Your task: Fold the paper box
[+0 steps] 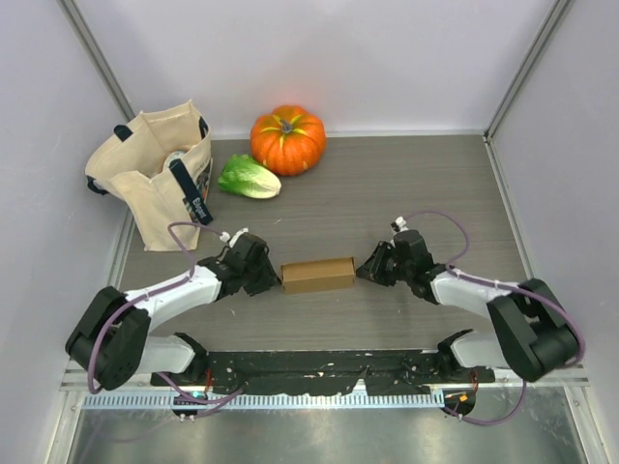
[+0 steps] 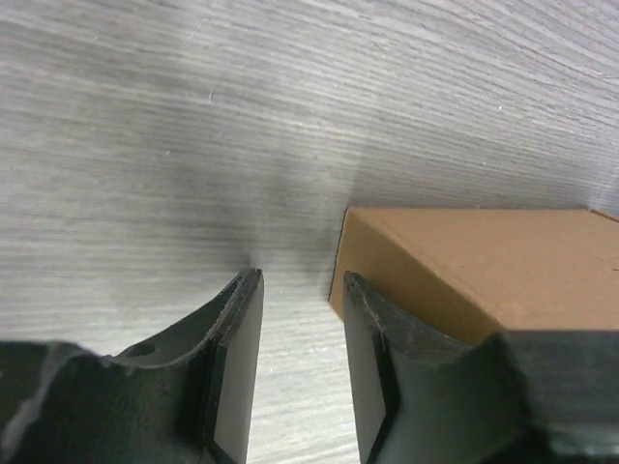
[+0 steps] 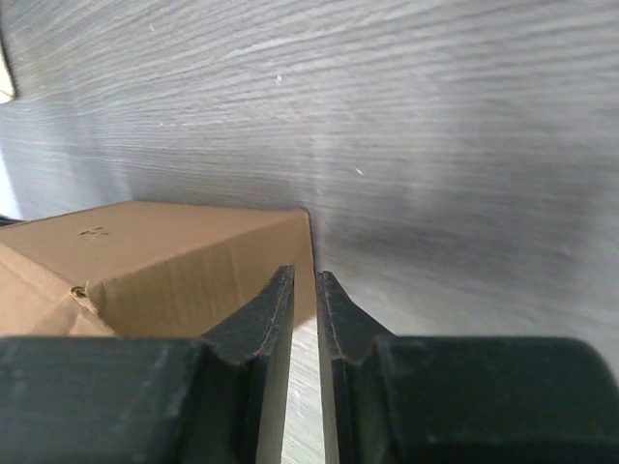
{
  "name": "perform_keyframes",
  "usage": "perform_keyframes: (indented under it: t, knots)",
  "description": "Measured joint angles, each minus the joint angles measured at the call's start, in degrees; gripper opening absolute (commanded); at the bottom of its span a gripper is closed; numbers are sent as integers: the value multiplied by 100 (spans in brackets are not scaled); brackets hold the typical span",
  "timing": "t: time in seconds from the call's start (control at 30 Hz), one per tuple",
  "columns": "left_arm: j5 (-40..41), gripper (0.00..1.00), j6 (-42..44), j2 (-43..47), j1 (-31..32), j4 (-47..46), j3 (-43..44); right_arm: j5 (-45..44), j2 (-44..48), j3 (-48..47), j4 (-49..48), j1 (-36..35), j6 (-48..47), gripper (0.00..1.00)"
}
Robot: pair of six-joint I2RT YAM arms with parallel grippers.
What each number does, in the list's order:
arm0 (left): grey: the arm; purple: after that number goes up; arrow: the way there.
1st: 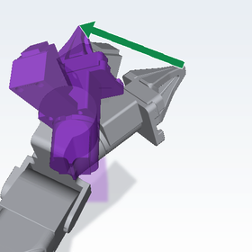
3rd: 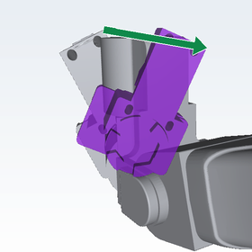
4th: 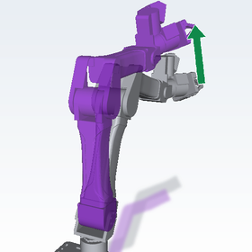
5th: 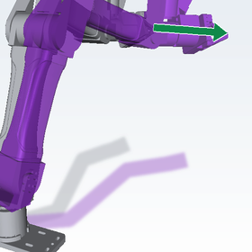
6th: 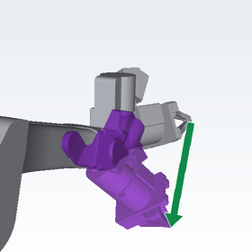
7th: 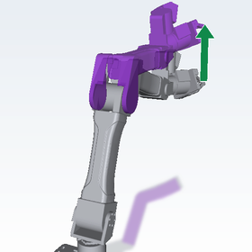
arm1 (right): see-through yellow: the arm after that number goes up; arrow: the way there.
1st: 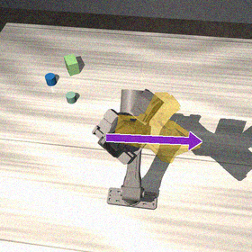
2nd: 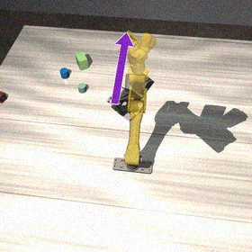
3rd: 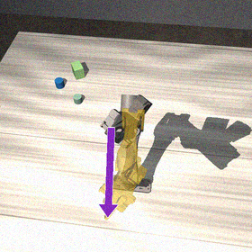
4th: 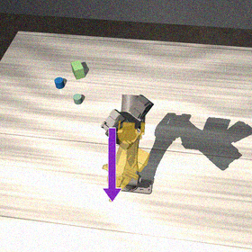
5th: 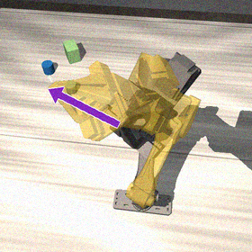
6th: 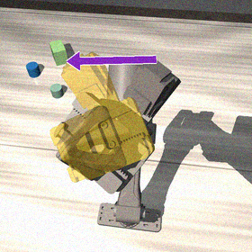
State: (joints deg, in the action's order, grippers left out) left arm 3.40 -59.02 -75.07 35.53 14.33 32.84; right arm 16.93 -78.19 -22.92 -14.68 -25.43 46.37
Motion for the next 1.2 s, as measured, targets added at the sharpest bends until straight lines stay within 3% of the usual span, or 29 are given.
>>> perform_keyframes:
  t: [0.13, 0.2, 0.3, 0.47, 0.53, 0.73, 1.07, 1.2]
  knots:
    - [0, 61, 66, 741, -17, 452, -109, -516, 887, -116, 1281, -24, -413, 35]
    - [0, 62, 98, 1429, -35, 804, -205, -763, 1314, -273, 1893, -26, -671, 43]
    - [-2, 61, 101, 2430, -44, 1250, -245, -1082, 1932, -461, 2524, -39, -997, 46]
    - [-210, 64, 186, 3624, -46, 1445, -323, -1300, 3126, -459, 2841, -157, -1462, 48]
    - [-424, 68, 326, 3805, -46, 1294, -378, -1285, 3622, -337, 2610, -367, -1668, 53]
    - [-879, 74, 1097, 3300, -44, 680, -380, -1235, 4063, -48, 1665, -1038, -2369, 58]
    - [-1309, 75, 2092, 2087, -42, 291, -199, -1102, 3329, -35, 1106, -1047, -2907, 71]
    - [-1307, 73, 2271, 1928, -42, 219, -149, -1161, 3305, 33, 988, -1045, -2916, 71]
